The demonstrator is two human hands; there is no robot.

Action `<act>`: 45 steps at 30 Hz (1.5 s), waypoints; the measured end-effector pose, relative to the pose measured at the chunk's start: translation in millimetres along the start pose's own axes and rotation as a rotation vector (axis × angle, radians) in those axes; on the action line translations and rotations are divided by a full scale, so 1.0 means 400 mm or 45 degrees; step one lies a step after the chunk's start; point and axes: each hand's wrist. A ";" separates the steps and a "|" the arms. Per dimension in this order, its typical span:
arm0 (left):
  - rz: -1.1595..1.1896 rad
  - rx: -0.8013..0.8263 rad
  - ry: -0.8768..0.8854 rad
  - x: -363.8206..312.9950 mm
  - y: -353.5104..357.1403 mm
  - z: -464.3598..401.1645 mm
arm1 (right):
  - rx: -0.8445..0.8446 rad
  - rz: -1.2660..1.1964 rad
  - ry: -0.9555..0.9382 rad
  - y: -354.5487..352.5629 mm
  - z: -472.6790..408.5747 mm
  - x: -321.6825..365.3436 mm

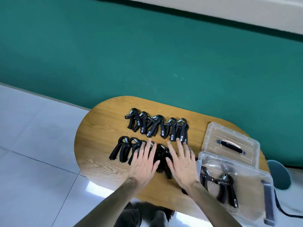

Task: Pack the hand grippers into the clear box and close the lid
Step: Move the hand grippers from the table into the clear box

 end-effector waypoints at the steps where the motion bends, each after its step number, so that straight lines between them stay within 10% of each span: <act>1: 0.003 0.006 -0.007 0.029 0.000 0.004 | 0.018 0.003 -0.011 0.005 -0.015 0.027; 23: 0.080 0.229 -0.324 0.355 0.268 -0.121 | 0.120 0.076 -0.306 0.241 -0.430 0.238; 45: 0.340 -0.034 -0.442 0.412 0.413 -0.211 | 0.031 0.133 -0.202 0.430 -0.793 0.368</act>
Point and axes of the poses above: each hand's wrist, its own z-axis away from the middle knuckle, its own y-axis out of the palm, x = y × z, and after that the axes turned 1 degree about -x, right-handed
